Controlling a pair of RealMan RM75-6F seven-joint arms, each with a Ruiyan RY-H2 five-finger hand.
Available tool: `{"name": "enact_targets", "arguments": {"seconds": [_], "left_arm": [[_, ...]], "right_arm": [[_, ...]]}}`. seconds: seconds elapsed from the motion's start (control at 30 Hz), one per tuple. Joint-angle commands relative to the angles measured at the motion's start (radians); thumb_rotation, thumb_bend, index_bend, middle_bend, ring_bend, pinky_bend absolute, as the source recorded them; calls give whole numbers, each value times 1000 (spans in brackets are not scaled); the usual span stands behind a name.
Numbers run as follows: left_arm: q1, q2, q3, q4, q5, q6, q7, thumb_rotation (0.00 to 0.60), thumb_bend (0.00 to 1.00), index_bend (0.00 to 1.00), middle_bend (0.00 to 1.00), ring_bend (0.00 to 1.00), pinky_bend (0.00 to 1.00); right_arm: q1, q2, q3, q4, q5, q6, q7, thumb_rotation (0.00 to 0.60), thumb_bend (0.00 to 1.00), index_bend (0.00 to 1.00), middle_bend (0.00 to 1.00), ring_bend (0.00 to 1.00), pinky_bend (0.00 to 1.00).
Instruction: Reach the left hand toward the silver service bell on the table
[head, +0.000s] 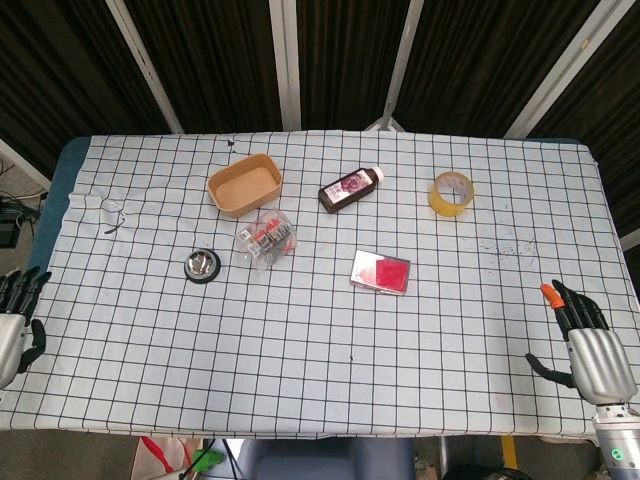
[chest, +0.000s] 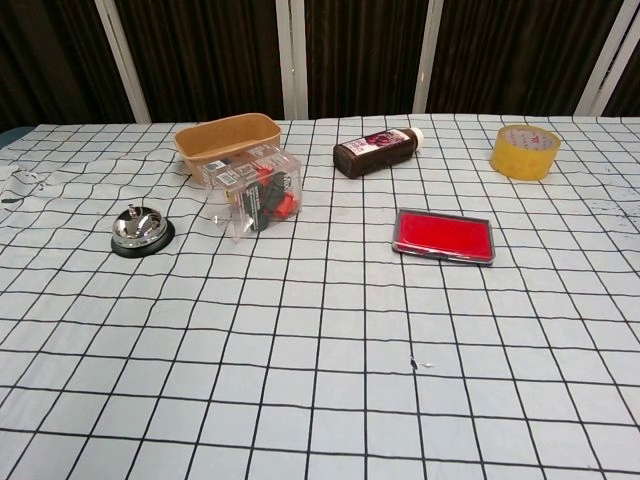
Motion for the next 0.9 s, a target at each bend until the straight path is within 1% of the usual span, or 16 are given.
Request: {"name": "enact_targets", "arguments": {"seconds": [0.03, 0.17, 0.2, 0.27, 0.47, 0.67, 0.9], "left_arm": [[-75, -38, -29, 40, -17, -94, 0, 600, 1000, 0, 30, 0, 1], [-155, -97, -55, 99, -41, -192, 16, 600, 1000, 0, 29, 0, 1], [-180, -123, -64, 123, -46, -216, 22, 600, 1000, 0, 29, 0, 1], [-212, -163, -77, 160, -52, -242, 21, 600, 1000, 0, 29, 0, 1], [-312, -323, -114, 333, -87, -322, 15, 600, 1000, 0, 27, 0, 1], [-387, -456, -118, 473, -83, -377, -13, 600, 1000, 0, 25, 0, 1], [-443, -562, -103, 579, -73, -420, -17, 600, 1000, 0, 25, 0, 1]], "right_arm": [[0, 0, 0, 0, 0, -1, 1, 600, 248, 58, 28, 88, 97], [2, -1, 1, 3, 7, -7, 1, 600, 248, 58, 28, 88, 97], [2, 0, 1, 4, 8, -7, 3, 600, 248, 58, 28, 88, 97], [1, 0, 2, 5, 9, -5, 6, 600, 248, 58, 28, 88, 97], [-2, 4, 3, 9, 12, -3, 22, 600, 249, 58, 29, 88, 97], [-1, 5, 3, 12, 13, -7, 32, 600, 249, 58, 29, 88, 97], [-3, 8, 4, 14, 13, -3, 42, 600, 249, 58, 28, 88, 97]]}}
